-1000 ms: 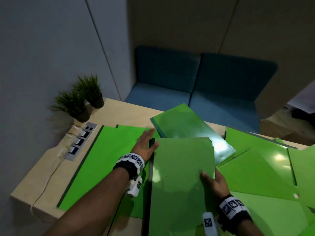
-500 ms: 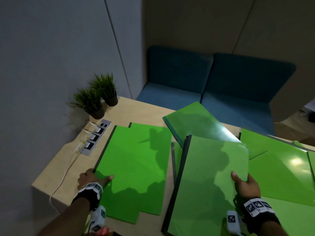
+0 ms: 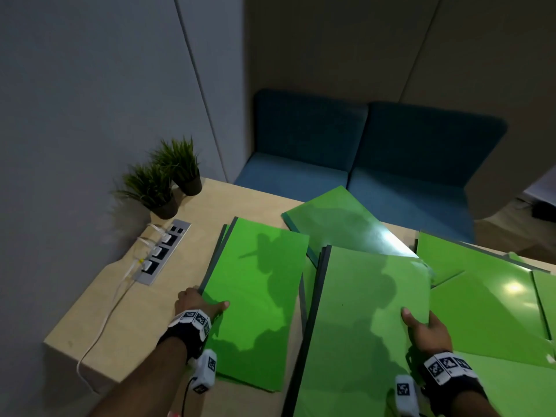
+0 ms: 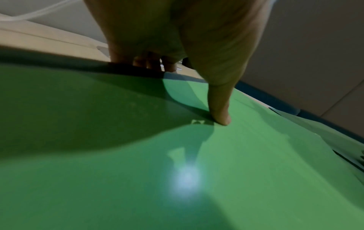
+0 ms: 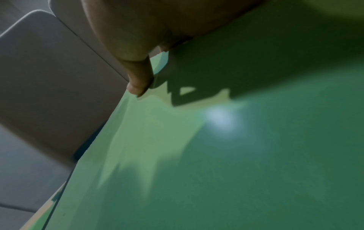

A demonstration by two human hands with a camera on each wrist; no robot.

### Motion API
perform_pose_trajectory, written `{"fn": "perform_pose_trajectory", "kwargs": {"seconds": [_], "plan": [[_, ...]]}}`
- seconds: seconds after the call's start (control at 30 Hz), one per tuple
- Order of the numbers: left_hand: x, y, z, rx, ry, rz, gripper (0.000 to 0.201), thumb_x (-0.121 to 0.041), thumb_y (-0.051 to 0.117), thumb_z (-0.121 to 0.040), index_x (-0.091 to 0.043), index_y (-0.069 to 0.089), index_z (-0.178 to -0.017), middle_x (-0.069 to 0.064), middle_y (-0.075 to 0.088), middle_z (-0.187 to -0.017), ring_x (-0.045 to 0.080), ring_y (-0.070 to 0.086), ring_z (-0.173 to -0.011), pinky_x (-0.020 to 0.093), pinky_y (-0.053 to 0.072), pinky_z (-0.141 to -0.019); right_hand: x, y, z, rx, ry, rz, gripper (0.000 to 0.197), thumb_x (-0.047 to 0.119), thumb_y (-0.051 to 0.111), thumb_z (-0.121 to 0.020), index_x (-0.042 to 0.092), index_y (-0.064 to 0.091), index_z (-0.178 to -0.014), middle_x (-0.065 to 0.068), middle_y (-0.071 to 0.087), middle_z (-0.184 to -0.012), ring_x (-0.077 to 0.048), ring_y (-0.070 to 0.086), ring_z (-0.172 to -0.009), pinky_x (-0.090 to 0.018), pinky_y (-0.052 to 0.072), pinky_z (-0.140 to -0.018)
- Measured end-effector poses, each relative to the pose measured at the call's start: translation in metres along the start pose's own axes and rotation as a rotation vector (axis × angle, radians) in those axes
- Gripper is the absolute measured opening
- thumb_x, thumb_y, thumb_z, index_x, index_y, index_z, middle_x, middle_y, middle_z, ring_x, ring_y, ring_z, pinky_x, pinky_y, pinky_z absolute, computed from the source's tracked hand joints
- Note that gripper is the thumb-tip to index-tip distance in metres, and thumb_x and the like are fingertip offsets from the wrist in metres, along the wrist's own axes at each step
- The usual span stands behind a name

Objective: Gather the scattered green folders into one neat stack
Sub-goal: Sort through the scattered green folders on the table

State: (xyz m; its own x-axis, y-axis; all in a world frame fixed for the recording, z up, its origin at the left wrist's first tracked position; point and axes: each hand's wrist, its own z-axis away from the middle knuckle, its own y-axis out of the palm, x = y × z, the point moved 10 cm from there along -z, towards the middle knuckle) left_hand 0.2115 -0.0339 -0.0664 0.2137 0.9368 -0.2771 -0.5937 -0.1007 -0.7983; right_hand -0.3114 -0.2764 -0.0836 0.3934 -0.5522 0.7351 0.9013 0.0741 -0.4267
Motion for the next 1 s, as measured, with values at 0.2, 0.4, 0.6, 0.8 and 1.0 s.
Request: {"fn": "perform_pose_trajectory", "kwargs": {"seconds": [0.2, 0.4, 0.6, 0.8, 1.0], "plan": [[0.012, 0.005, -0.008, 0.142, -0.038, 0.114, 0.103, -0.031, 0.092, -0.058, -0.004, 0.035, -0.140, 0.021, 0.053, -0.134, 0.039, 0.051, -0.121, 0.046, 0.045, -0.099, 0.002, 0.002, 0.004, 0.014, 0.026, -0.048, 0.028, 0.039, 0.070, -0.085, 0.028, 0.060, -0.109, -0.005, 0.070, -0.103, -0.035, 0.067, -0.090, -0.054, 0.055, -0.083], [-0.003, 0.001, 0.002, 0.283, 0.012, 0.091, 0.086, -0.025, 0.084, -0.071, -0.003, 0.038, -0.141, 0.018, 0.049, -0.141, 0.035, 0.050, -0.124, 0.041, 0.041, -0.101, 0.008, 0.001, 0.004, 0.013, -0.015, 0.000, 0.030, 0.037, 0.069, -0.086, 0.022, 0.062, -0.111, -0.006, 0.069, -0.101, -0.034, 0.064, -0.093, -0.054, 0.051, -0.092], [-0.011, -0.023, 0.009, 0.151, 0.153, 0.353, 0.042, -0.013, 0.068, -0.087, -0.006, 0.050, -0.124, 0.019, 0.062, -0.123, 0.029, 0.057, -0.099, 0.037, 0.045, -0.089, 0.011, 0.000, 0.004, 0.018, -0.025, 0.002, 0.028, 0.034, 0.068, -0.088, 0.021, 0.061, -0.111, -0.008, 0.066, -0.097, -0.033, 0.062, -0.088, -0.048, 0.051, -0.089], [-0.008, -0.103, -0.017, -0.114, 0.292, 0.637, 0.036, -0.011, 0.070, -0.085, -0.016, 0.056, -0.117, 0.022, 0.066, -0.114, 0.042, 0.063, -0.102, 0.056, 0.050, -0.088, 0.012, 0.000, 0.007, 0.001, -0.019, -0.009, 0.030, 0.033, 0.069, -0.087, 0.017, 0.063, -0.112, -0.010, 0.070, -0.100, -0.035, 0.066, -0.089, -0.053, 0.053, -0.090], [-0.096, -0.056, 0.023, 0.095, 0.527, 0.679, 0.032, -0.008, 0.068, -0.086, -0.025, 0.058, -0.110, 0.011, 0.069, -0.109, 0.033, 0.065, -0.099, 0.053, 0.051, -0.088, 0.013, 0.002, 0.009, 0.006, -0.007, -0.018, 0.028, 0.036, 0.072, -0.084, 0.022, 0.064, -0.106, -0.008, 0.070, -0.104, -0.035, 0.066, -0.094, -0.054, 0.052, -0.091]]}}
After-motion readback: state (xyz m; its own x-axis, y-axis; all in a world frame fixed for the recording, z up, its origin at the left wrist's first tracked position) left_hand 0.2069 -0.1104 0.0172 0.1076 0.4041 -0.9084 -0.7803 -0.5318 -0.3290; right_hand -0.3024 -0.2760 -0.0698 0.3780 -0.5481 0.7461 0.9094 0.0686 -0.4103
